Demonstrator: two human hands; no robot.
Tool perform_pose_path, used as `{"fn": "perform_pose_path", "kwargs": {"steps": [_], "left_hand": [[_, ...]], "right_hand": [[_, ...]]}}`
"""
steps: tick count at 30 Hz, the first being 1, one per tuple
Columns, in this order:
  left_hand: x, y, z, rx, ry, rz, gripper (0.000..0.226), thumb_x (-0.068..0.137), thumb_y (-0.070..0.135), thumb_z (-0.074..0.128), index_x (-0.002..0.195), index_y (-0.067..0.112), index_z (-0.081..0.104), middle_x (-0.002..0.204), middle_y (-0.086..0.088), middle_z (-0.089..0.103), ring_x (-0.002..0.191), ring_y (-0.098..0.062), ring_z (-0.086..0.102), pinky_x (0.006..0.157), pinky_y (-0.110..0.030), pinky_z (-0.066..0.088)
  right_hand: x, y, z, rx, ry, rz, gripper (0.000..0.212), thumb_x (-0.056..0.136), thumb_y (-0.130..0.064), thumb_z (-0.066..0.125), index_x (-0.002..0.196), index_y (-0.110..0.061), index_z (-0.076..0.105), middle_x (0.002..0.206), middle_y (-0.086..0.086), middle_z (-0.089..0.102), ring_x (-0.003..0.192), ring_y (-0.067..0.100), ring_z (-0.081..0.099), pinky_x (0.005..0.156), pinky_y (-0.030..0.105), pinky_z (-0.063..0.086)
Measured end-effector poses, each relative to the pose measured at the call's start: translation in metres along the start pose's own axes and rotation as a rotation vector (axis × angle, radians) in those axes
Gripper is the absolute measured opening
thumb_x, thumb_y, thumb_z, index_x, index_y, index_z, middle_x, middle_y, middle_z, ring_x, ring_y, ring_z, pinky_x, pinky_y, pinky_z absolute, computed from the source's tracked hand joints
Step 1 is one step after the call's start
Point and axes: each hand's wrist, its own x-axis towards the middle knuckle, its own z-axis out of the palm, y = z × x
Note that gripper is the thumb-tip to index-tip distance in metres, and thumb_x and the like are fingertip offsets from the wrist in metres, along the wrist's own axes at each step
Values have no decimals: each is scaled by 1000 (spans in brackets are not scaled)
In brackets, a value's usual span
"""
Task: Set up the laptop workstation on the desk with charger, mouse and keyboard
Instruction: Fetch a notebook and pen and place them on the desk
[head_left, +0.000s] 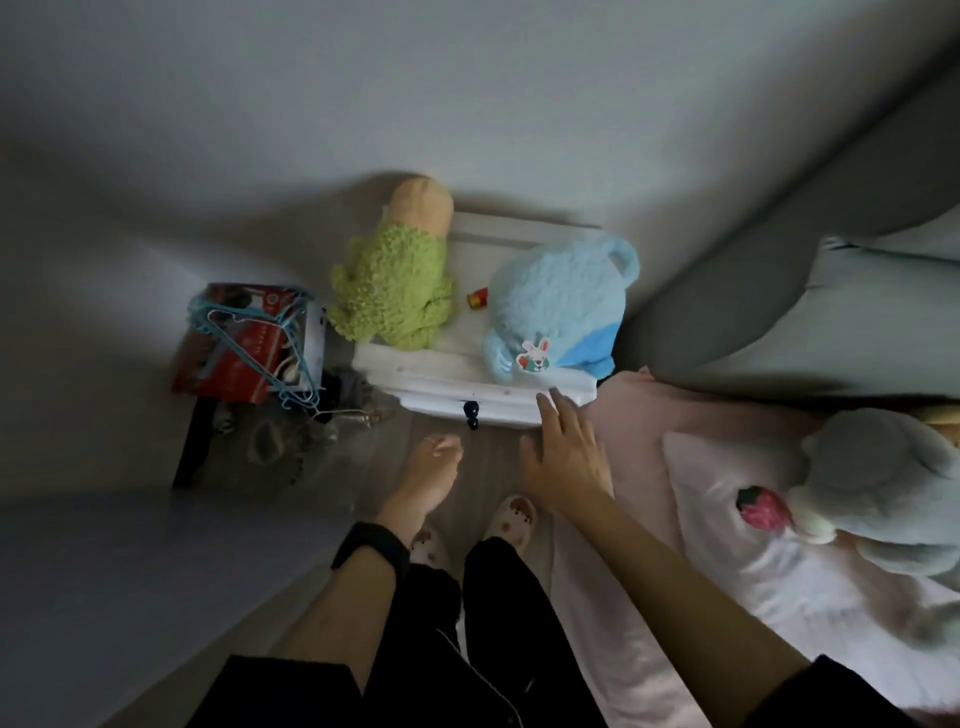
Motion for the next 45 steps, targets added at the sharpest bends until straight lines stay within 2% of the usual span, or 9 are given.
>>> {"fn": "perform_pose_path", "kwargs": {"steps": [2,6,13,17,23,30,34,38,45], "left_hand": [[13,10,11,-106,5,-52,23,102,15,45,122,16,57,110,-6,58,97,-20,59,65,-21,48],[40,13,25,-359,46,-176,33,103,24,39,135,22,48,117,-1,59,100,-17,62,79,-31,44],[74,20,40,-612,15,-249,27,104,29,41,127,20,52,124,-1,62,108,-16,58,89,-35,41],[89,18,48,-750,68,-233,19,101,24,50,118,20,55,96,2,69,84,-12,65,80,-33,49],[75,3,61,-735,172,-256,14,101,29,49,95,21,59,79,7,64,63,-9,54,69,-27,48],[46,-33,62,-696,269,-283,20,101,22,52,113,8,59,78,1,63,63,-11,53,57,-25,39],[27,-65,56,-656,219,-337,9,100,9,52,96,3,58,94,-30,59,62,-16,55,54,-27,45],[6,-98,61,-647,272,-411,9,100,14,54,105,13,62,102,-10,70,85,-23,68,80,-41,56],[-12,-91,31,-612,127,-357,21,97,29,57,112,16,61,91,0,71,76,-16,66,66,-29,51]], "right_hand": [[12,11,6,-96,9,-38,66,101,-40,37,160,-19,15,169,-1,5,156,20,1,123,47,14],[22,28,21,-120,30,-65,68,103,-37,32,161,-21,3,169,-4,-7,155,16,-8,123,52,12],[25,36,36,-93,42,-58,72,102,-31,40,161,-24,-2,168,-8,-9,155,12,-10,123,54,18],[29,39,45,-80,100,-58,73,102,-30,42,161,-24,-1,167,-9,-10,154,10,-13,123,53,18],[27,35,48,-80,91,-46,71,103,-34,37,161,-24,-3,166,-9,-16,153,11,-19,125,52,11],[27,30,30,-157,-37,-33,73,103,-39,30,159,-24,-14,164,-8,-25,152,13,-22,124,55,6],[27,25,21,-263,-83,-35,89,97,-46,40,157,-20,-21,165,-1,-27,153,19,-21,124,54,4],[22,19,23,-338,-88,-6,99,95,-46,48,156,-16,-24,164,3,-28,153,22,-20,124,53,7],[22,19,27,-254,-46,-9,103,89,-35,60,159,-16,-13,168,3,-17,155,24,-14,122,59,13]]}}
